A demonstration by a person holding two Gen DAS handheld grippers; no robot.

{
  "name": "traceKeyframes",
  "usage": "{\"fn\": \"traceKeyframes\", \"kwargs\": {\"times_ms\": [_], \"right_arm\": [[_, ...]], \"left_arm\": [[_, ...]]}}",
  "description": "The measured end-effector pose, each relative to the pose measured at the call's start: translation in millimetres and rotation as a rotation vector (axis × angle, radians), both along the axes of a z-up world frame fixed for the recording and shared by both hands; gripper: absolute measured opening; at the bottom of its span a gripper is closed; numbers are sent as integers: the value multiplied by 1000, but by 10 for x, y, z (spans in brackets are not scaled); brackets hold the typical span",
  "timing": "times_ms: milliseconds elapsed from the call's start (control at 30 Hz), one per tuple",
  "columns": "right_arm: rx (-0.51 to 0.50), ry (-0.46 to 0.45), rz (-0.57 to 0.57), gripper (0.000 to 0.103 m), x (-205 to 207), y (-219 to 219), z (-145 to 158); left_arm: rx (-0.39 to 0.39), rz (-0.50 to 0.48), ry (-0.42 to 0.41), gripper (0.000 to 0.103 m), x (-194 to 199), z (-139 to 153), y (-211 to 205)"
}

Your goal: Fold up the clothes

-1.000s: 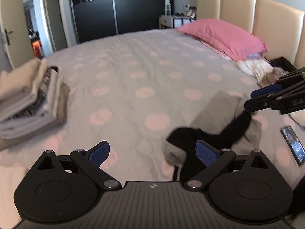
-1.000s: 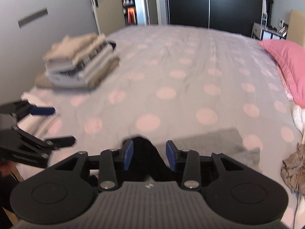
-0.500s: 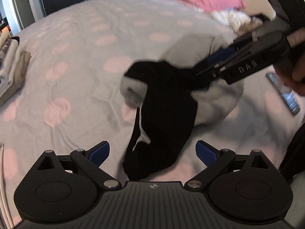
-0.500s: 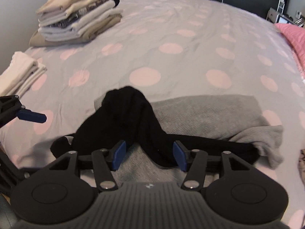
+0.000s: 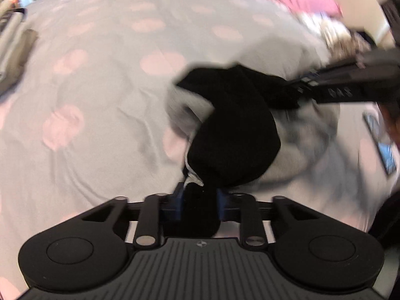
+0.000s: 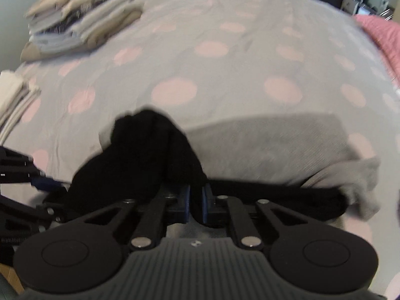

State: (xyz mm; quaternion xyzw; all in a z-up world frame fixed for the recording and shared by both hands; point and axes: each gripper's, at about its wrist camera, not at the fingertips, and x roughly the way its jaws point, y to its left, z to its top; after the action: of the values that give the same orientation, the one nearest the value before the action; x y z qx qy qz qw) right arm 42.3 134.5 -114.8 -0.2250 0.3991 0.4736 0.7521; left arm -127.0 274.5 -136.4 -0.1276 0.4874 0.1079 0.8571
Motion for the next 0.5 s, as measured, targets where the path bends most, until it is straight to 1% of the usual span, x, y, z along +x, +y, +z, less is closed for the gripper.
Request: {"fn": "traceKeyframes", "kwargs": {"times_ms": [33, 67, 167, 233, 367, 467, 500], "right_arm": [[34, -26, -21, 9, 4, -29, 106], [69, -52, -41, 9, 7, -59, 213], [171, -121, -109, 9, 26, -173, 536], [232, -160, -154, 9, 38, -259, 731], [327, -185, -214, 9, 47, -454, 1014], [426, -194, -203, 9, -37, -571, 1238], [462, -204, -195, 9, -78, -607, 1313]], "left_arm": [[21, 28, -33, 15, -27, 90, 46], [36, 58, -68, 14, -56, 182, 96], [20, 156, -190, 13, -185, 468, 280], [37, 201, -277, 12, -302, 685, 335], [87, 275, -454, 10, -564, 1141, 398], [126, 329, -586, 9, -760, 1484, 445], [139, 345, -629, 7, -822, 1592, 456]]}}
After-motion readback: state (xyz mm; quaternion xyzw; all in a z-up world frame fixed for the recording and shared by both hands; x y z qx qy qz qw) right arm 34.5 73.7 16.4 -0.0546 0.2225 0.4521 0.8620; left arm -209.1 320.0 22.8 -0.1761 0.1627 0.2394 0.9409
